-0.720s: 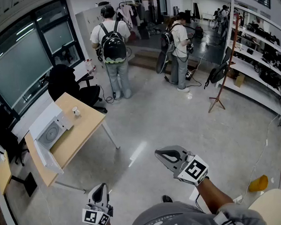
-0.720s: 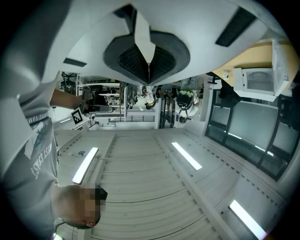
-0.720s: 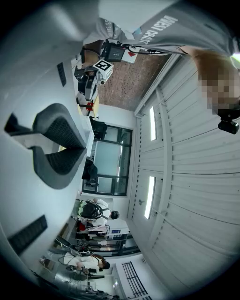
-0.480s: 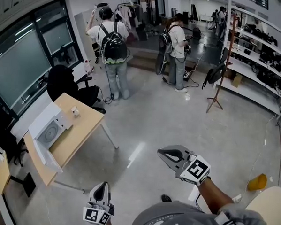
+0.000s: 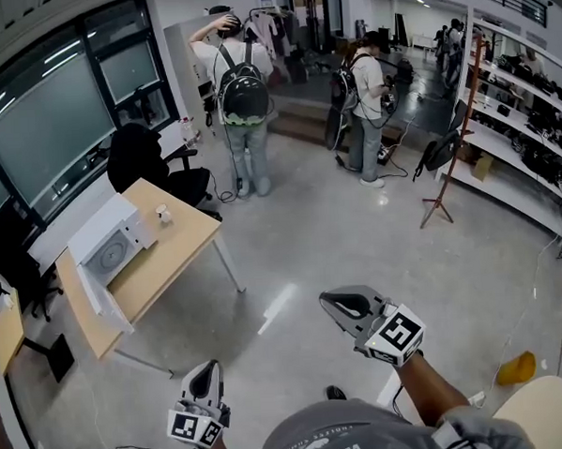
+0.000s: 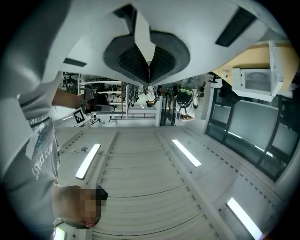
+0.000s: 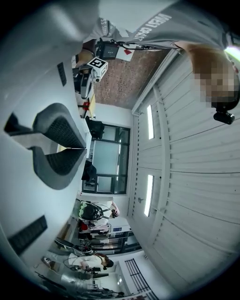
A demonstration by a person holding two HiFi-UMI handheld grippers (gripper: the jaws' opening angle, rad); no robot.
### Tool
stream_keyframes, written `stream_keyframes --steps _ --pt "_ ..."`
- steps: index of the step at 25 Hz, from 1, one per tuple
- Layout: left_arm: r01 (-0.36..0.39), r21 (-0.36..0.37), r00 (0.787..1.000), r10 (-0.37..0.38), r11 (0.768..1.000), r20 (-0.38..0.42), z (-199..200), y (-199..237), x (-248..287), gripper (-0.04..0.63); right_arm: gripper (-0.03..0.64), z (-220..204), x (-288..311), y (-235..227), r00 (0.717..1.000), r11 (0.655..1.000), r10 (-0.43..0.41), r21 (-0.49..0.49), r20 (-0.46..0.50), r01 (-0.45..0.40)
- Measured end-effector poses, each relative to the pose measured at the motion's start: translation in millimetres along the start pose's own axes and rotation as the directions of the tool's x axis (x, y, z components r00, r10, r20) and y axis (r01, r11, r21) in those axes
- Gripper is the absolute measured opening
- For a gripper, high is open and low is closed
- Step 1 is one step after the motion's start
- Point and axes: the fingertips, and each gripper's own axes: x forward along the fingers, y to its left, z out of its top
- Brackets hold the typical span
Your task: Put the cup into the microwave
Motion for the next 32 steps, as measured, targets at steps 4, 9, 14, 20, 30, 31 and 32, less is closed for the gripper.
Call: stream_keyframes --steps 4,9,14,20,30,31,32 --pt "-0.015 0.002 1.000 0.015 1.000 0.006 0.4 11.9 -16.2 0.021 0.020 4.2 12.0 11.0 0.999 0.999 0.010 0.051 0.040 -0.012" --pt "-0.031 0.014 0.999 0.031 0.999 0.018 4.2 21.7 -37.1 0.021 0.018 3.9 22.3 27.6 0.999 0.998 0.006 0.056 0.035 -0.008" --pt "-0.029 0.023 0.999 0.029 0.999 0.028 9.7 21.1 -51.5 0.021 0.020 4.6 22.3 38.5 0.999 0.998 0.006 0.067 0.031 -0.008" --pt "-0.061 0.005 0.998 0.061 0.998 0.027 2.3 41.9 -49.5 0.021 0.018 -7.2 50.5 30.3 1.000 0.997 0.028 0.077 0.012 -0.029" --pt "-0.149 0.006 0.989 0.149 0.989 -0.007 -3.8 112.5 2.8 0.021 0.018 -28.2 165.9 -22.6 0.990 0.984 0.136 0.112 0.037 -0.139" --pt "-0.156 0.010 0.988 0.156 0.988 -0.009 -3.4 119.7 12.2 0.021 0.019 -31.2 178.0 -30.5 0.988 0.981 0.148 0.118 0.040 -0.152" --pt "-0.165 0.013 0.986 0.166 0.986 -0.010 -2.5 127.2 21.9 0.021 0.018 -34.2 189.9 -38.7 0.986 0.979 0.160 0.123 0.041 -0.164"
